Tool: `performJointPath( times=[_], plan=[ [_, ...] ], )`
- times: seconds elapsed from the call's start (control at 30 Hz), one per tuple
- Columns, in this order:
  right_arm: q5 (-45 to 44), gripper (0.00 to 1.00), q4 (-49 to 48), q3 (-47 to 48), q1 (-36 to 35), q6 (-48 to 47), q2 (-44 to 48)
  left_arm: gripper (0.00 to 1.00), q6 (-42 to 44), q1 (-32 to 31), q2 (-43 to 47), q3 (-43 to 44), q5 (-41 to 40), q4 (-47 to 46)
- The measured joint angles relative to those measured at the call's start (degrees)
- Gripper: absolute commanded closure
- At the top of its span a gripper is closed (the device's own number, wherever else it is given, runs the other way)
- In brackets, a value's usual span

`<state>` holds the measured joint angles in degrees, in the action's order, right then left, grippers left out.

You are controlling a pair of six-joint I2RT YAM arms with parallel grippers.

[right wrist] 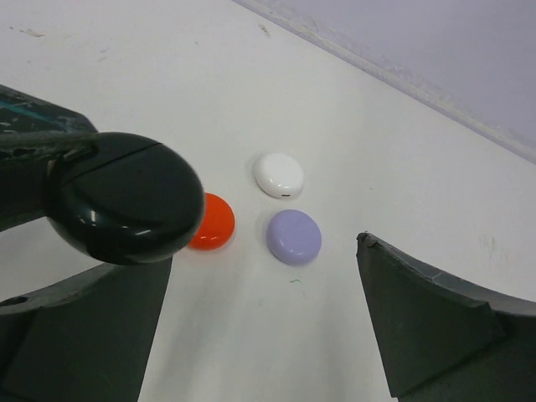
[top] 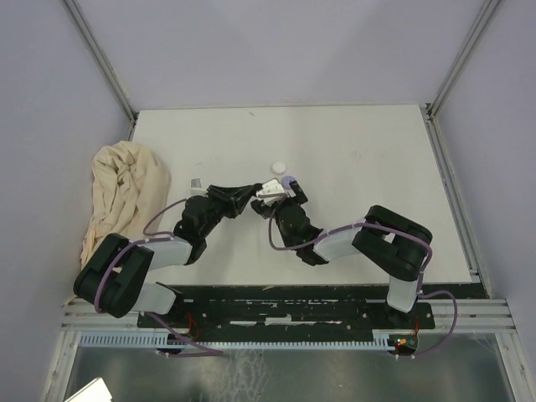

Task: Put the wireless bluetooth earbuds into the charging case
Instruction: Close the charging case.

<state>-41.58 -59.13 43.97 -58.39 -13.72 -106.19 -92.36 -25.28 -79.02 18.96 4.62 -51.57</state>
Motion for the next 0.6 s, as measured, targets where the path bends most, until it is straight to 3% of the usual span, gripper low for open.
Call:
performJointPath(
  times=[0.3, 0.6],
  plan=[
    [-4.28, 0.01, 0.55, -4.35, 0.02, -1.95, 6.08, 0.97, 1.29, 0.0, -2.58, -0.17, 0.24, 0.85],
    [-4.22, 0.0, 29.11, -3.65, 8.35, 13.33, 25.46, 0.97, 11.54, 0.48, -3.72, 1.84, 1.18, 8.28]
  ],
)
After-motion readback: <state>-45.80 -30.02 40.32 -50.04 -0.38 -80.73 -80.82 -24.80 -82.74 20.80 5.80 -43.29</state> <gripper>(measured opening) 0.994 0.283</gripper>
